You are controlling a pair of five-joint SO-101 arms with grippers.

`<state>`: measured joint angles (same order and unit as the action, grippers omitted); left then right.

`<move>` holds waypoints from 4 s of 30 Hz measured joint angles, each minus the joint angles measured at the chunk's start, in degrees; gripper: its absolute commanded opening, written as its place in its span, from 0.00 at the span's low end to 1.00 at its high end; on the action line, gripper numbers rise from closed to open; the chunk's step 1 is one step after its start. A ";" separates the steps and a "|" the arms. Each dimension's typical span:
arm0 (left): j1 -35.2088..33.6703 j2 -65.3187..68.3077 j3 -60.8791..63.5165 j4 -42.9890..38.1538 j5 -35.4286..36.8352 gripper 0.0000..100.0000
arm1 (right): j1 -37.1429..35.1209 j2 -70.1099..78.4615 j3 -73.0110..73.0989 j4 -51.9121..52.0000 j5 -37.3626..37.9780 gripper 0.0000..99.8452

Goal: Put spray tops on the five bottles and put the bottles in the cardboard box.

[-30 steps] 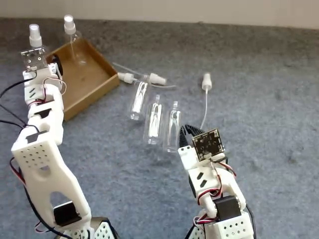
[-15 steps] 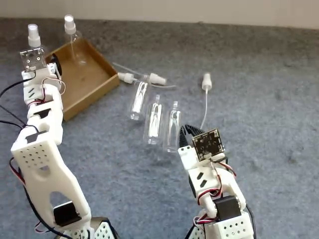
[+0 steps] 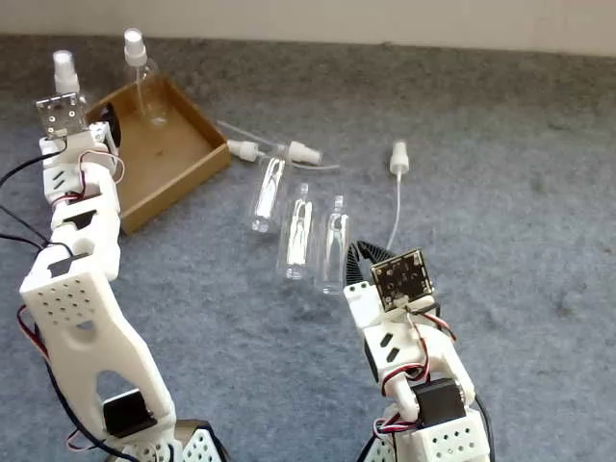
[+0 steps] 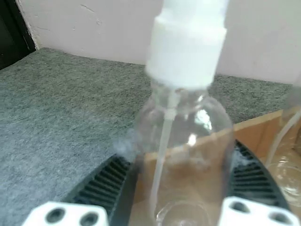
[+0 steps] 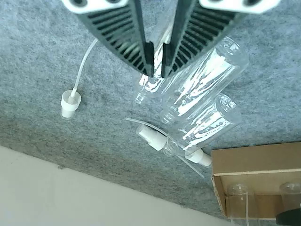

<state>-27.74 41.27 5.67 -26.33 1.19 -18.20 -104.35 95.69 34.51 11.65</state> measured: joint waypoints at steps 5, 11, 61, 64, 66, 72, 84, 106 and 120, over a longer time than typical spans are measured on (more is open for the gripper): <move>0.00 0.00 0.00 0.00 0.00 0.24 | 0.00 0.00 0.00 0.00 0.00 0.02; 0.00 0.00 0.00 0.00 0.00 0.26 | 0.00 0.00 0.00 0.00 0.00 0.02; -0.44 -55.91 17.76 69.71 -0.09 0.35 | 0.00 0.00 0.00 0.00 0.00 0.02; 3.25 -62.24 17.76 79.12 0.00 0.35 | 0.00 0.00 0.00 0.00 0.00 0.02; 6.86 -66.20 17.76 85.71 0.00 0.35 | 0.00 0.00 0.00 0.00 0.00 0.02; 18.37 -72.79 17.76 97.67 0.00 0.15 | 0.00 0.00 0.00 0.00 0.00 0.02; 36.75 -73.41 31.12 88.70 0.00 0.00 | 4.04 0.00 0.00 0.00 0.00 0.02; 37.36 -72.44 17.67 93.36 0.00 0.27 | 5.54 0.00 0.00 -0.88 0.00 0.02; 37.19 -39.03 -10.64 100.31 0.00 0.25 | 5.54 0.00 0.00 -0.88 0.00 0.02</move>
<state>9.45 2.24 -4.97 73.98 1.19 -12.66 -104.35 95.69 33.63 11.65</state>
